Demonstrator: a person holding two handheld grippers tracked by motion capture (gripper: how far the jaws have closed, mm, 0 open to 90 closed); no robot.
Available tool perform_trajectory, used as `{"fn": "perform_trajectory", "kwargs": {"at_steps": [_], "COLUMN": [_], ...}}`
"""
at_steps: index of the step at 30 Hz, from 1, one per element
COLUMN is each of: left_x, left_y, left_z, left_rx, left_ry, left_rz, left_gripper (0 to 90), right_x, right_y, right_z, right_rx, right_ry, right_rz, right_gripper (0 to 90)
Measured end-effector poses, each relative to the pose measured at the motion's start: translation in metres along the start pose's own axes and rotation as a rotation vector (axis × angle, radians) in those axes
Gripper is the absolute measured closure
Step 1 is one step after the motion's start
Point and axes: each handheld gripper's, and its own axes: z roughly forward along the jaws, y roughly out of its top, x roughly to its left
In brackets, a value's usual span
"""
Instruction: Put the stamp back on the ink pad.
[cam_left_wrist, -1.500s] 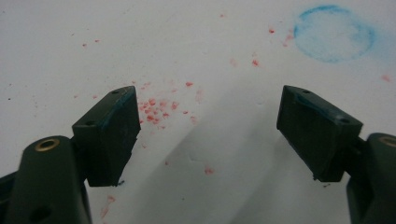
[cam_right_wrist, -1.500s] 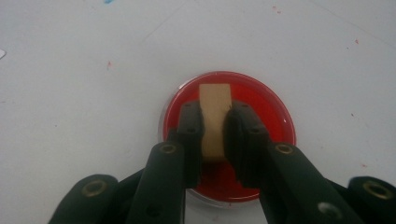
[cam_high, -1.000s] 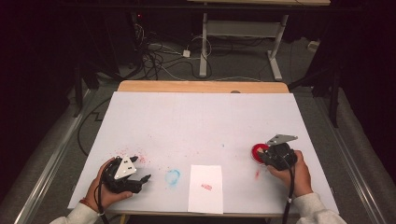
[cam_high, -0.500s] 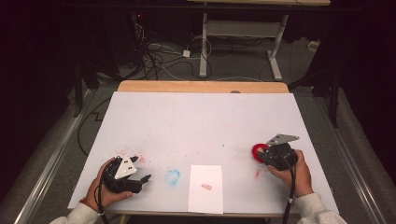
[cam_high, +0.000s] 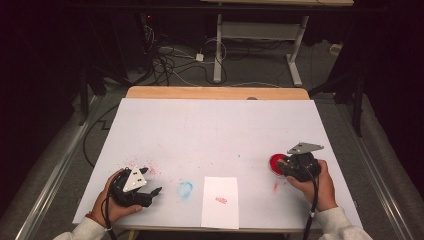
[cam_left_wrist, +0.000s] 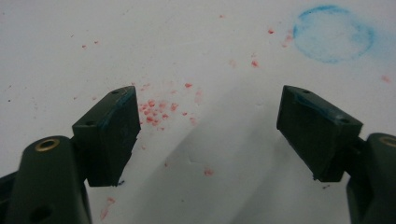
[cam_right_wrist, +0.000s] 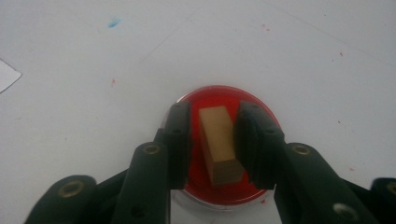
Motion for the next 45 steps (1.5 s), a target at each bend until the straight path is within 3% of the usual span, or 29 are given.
{"fn": "perform_trajectory", "kwargs": {"at_steps": [12,21,28,36,45], "left_x": [0.0,0.0,0.0,0.0,0.0], "left_y": [0.0,0.0,0.0,0.0,0.0], "left_z": [0.0,0.001,0.001,0.0,-0.001], "left_rx": [0.003,0.004,0.003,0.004,-0.001], "left_ry": [0.0,-0.001,-0.001,0.002,0.002], "left_rz": [0.003,0.003,0.002,0.002,-0.001], "left_gripper": [20.8,20.8,20.7,20.8,20.8], "right_x": [-0.001,-0.001,0.001,0.009,0.018], "right_y": [0.0,0.002,0.003,0.01,0.016], "right_z": [0.0,-0.004,-0.009,-0.019,-0.027], "right_rx": [-0.026,-0.121,-0.158,-0.239,-0.278], "right_ry": [0.011,0.058,0.033,-0.002,-0.04], "right_rz": [0.017,0.024,0.011,-0.023,-0.058], "right_gripper": [52.1,45.5,43.3,38.3,31.4]}}
